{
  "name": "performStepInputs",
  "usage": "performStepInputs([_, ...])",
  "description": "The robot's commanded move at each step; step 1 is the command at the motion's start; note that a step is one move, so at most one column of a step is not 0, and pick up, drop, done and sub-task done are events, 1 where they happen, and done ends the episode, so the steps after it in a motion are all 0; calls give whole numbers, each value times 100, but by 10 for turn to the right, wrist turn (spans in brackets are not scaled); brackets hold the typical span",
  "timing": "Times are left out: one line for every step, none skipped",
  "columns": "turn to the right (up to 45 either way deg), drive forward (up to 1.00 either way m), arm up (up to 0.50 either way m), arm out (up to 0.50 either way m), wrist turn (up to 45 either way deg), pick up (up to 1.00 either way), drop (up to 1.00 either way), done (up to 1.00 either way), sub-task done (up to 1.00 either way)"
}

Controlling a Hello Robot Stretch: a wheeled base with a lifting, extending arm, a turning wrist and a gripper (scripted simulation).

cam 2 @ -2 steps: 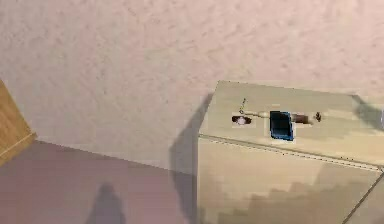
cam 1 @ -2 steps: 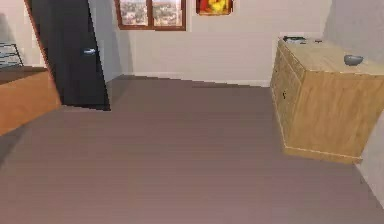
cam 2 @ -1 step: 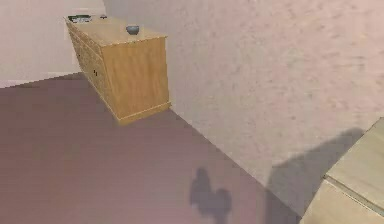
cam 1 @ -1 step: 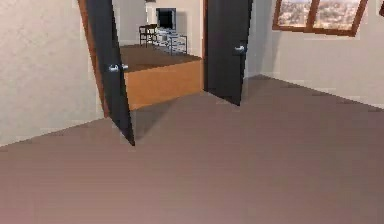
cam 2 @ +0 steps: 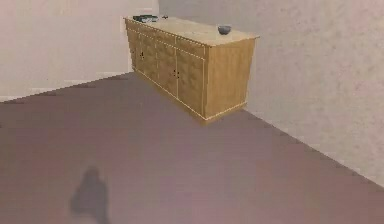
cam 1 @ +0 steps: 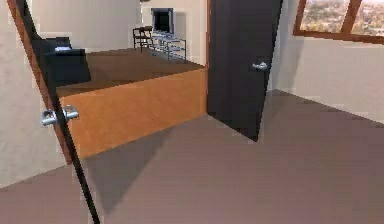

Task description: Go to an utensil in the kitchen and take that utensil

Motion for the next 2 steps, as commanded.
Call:
performStepInputs([0,100,0,0,0,0,0,0,0])
performStepInputs([-150,0,0,0,0,0,0,0,0])
